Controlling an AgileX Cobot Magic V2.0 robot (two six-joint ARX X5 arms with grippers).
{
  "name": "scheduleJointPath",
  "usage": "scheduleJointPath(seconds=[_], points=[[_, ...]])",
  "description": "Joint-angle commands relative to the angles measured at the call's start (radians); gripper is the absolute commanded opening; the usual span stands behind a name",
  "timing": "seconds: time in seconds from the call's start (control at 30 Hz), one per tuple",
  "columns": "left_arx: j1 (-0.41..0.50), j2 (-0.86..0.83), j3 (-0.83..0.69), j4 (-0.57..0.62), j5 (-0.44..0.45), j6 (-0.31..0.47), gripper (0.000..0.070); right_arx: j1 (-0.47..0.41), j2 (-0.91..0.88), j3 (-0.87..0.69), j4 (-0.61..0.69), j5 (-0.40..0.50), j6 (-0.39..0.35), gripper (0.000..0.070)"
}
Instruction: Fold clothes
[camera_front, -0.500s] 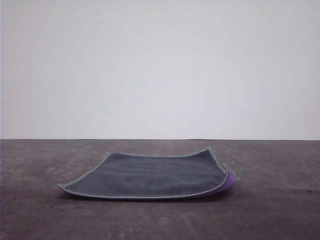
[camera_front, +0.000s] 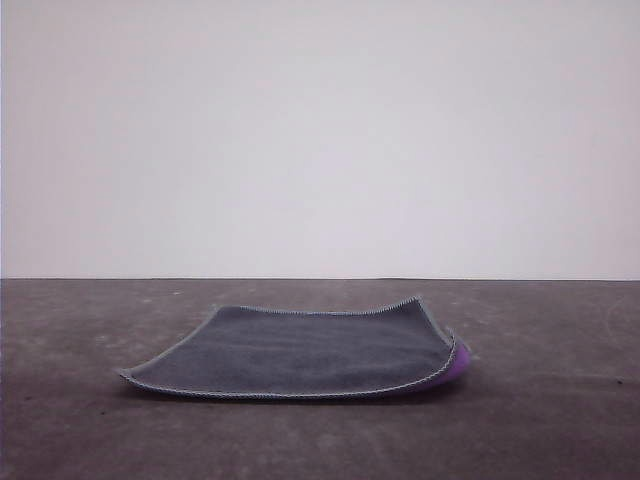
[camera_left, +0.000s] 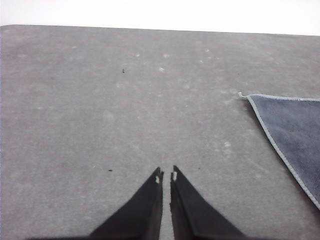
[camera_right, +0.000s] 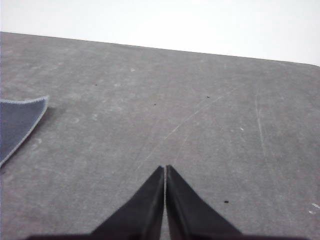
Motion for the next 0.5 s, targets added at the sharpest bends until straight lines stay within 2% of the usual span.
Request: scheduleJointPath(seconds=[0.0, 0.47], points=[[0.001, -0.001, -0.019, -0.005, -0.002, 0.001, 0.0024, 0.001, 0.0, -0.003, 0.01, 0.0, 0.0, 0.0], [0.001, -0.001, -0.019, -0.005, -0.002, 0.001, 0.0024, 0.001, 0.0, -0.004, 0.01, 0.0, 0.0, 0.0]])
